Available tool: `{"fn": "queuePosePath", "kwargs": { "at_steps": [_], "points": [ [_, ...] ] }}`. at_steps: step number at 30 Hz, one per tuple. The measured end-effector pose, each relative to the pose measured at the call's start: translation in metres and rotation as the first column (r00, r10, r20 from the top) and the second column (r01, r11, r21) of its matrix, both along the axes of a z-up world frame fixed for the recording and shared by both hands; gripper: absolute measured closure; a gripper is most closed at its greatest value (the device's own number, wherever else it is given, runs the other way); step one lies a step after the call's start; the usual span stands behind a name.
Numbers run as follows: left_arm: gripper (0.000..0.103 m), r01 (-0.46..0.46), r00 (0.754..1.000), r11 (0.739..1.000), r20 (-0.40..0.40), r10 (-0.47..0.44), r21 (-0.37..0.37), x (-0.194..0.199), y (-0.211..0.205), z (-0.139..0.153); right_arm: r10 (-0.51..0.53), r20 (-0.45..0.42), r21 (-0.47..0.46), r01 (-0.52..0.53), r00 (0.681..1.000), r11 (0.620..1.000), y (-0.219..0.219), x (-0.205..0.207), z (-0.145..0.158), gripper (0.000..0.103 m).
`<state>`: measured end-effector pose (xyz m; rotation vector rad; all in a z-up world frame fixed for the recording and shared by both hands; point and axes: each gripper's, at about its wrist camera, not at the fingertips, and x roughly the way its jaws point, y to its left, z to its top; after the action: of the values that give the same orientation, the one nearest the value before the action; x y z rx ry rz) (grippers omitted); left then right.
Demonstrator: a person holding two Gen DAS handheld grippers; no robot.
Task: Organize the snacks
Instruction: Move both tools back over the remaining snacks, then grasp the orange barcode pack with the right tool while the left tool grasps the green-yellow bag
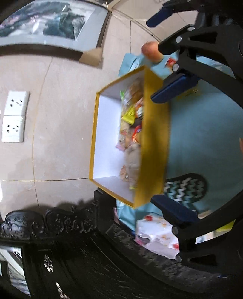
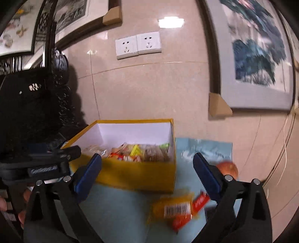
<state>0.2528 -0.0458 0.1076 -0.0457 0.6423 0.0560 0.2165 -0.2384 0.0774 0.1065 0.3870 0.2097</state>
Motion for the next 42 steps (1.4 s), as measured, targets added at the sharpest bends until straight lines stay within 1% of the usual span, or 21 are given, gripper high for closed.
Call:
{"fn": "queuePosePath", "kwargs": {
  "at_steps": [4,7,10,13,15,17,18,21,22,24,26,27,30,33,36,39,41,42],
  "points": [
    [0.002,0.012,1.000,1.000,0.002,-0.013,0.016,-0.046,-0.005,-0.004,-0.018,-0.049,0.064,0.021,0.999,0.998,-0.015,-0.031,-0.015,0.001],
    [0.002,0.004,1.000,1.000,-0.005,-0.004,0.025,-0.065,-0.002,-0.011,-0.032,-0.090,0.119,0.043,0.995,0.992,-0.030,-0.051,-0.032,0.001],
    [0.002,0.000,1.000,1.000,-0.027,0.001,0.024,-0.083,0.000,-0.024,-0.084,-0.138,0.140,0.104,0.987,0.985,-0.048,-0.063,-0.050,0.001],
    [0.002,-0.011,0.999,1.000,-0.047,0.010,-0.004,-0.095,0.004,-0.045,-0.127,-0.213,0.175,0.165,0.969,0.971,-0.069,-0.066,-0.066,0.001],
    [0.002,-0.032,0.997,0.999,-0.065,0.030,-0.033,-0.098,0.007,-0.066,-0.146,-0.264,0.203,0.203,0.953,0.958,-0.081,-0.064,-0.074,0.001],
    [0.002,-0.054,0.996,0.997,-0.071,0.051,-0.046,-0.097,0.008,-0.082,-0.154,-0.293,0.203,0.219,0.944,0.954,-0.086,-0.062,-0.079,0.001],
    [0.002,-0.060,0.995,0.997,-0.078,0.056,-0.046,-0.095,0.007,-0.090,-0.160,-0.305,0.180,0.222,0.939,0.958,-0.084,-0.060,-0.082,0.001],
    [0.002,-0.061,0.993,0.998,-0.107,0.057,-0.034,-0.086,0.003,-0.115,-0.172,-0.303,0.108,0.213,0.937,0.971,-0.073,-0.052,-0.087,0.001],
    [0.002,-0.062,0.993,0.998,-0.102,0.059,-0.022,-0.085,0.002,-0.120,-0.172,-0.301,0.091,0.208,0.938,0.974,-0.068,-0.049,-0.089,0.001],
    [0.002,-0.054,0.994,0.998,-0.093,0.056,0.025,-0.084,-0.002,-0.129,-0.166,-0.301,0.077,0.197,0.939,0.977,-0.061,-0.042,-0.091,0.001],
    [0.002,-0.025,0.995,0.998,-0.091,0.030,0.050,-0.084,-0.003,-0.130,-0.160,-0.298,0.061,0.186,0.941,0.981,-0.053,-0.033,-0.093,0.001],
    [0.002,-0.018,0.996,0.999,-0.088,0.022,0.047,-0.085,-0.003,-0.130,-0.155,-0.299,0.038,0.174,0.942,0.984,-0.046,-0.025,-0.094,0.001],
    [0.002,-0.021,0.995,0.999,-0.094,0.025,0.039,-0.086,0.000,-0.127,-0.156,-0.290,-0.039,0.152,0.944,0.988,-0.028,-0.001,-0.097,0.001],
    [0.002,-0.036,0.996,0.998,-0.078,0.039,0.045,-0.087,0.002,-0.125,-0.184,-0.295,-0.121,0.155,0.938,0.981,-0.016,0.026,-0.102,0.001],
    [0.002,-0.046,0.993,0.998,-0.104,0.050,0.044,-0.083,0.005,-0.129,-0.185,-0.327,-0.171,0.134,0.927,0.976,-0.007,0.049,-0.111,0.001],
    [0.002,-0.065,0.989,0.996,-0.130,0.072,0.056,-0.078,0.007,-0.134,-0.167,-0.330,-0.217,0.098,0.929,0.971,0.006,0.063,-0.117,0.002],
    [0.002,-0.067,0.986,0.996,-0.145,0.076,0.062,-0.076,0.008,-0.137,-0.140,-0.344,-0.239,0.058,0.929,0.969,0.015,0.069,-0.122,0.017],
    [0.002,-0.068,0.986,0.996,-0.148,0.076,0.060,-0.076,0.007,-0.138,-0.134,-0.358,-0.264,0.038,0.924,0.964,0.020,0.074,-0.126,0.029]
  ]
}}
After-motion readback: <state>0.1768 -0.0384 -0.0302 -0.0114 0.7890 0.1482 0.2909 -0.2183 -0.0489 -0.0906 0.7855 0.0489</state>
